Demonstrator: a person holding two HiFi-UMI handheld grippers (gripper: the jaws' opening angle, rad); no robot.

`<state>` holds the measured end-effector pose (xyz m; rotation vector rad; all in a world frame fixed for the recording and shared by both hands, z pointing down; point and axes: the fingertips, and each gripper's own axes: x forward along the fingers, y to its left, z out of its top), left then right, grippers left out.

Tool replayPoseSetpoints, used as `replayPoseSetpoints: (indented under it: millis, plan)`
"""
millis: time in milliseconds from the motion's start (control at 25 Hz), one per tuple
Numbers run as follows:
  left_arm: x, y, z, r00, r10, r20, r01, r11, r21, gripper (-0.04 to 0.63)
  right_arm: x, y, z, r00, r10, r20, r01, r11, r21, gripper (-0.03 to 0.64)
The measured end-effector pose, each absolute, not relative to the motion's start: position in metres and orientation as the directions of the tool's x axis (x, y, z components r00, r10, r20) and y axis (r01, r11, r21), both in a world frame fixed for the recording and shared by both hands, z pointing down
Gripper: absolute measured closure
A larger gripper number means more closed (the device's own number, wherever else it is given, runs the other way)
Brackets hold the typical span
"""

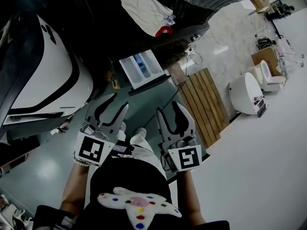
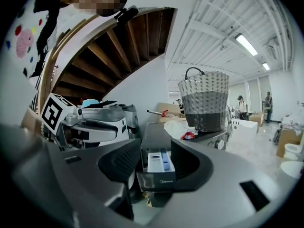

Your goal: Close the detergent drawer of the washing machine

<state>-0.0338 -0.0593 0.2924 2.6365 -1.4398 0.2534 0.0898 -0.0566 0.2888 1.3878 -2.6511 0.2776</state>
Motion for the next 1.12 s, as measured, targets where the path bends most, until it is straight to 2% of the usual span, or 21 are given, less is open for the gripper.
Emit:
replayPoseSetpoints:
  millis: [320, 1120]
  plan:
    - [-0.033, -0.064, 0.317, 0.491, -0.836, 0.245, -0.865, -0.501, 0.027, 0.445, 0.103, -0.072, 0.313, -0.573, -0.794, 0.204, -0.818, 0.571, -0.075, 0.431]
    - [-0.030, -0.072, 0.391, 0.406, -0.855, 0.322, -0.906, -0.422, 0.022, 0.431, 0.122, -0.112, 0.396, -0.613, -0.736, 0.289, -0.776, 0.629, -0.044, 0.414]
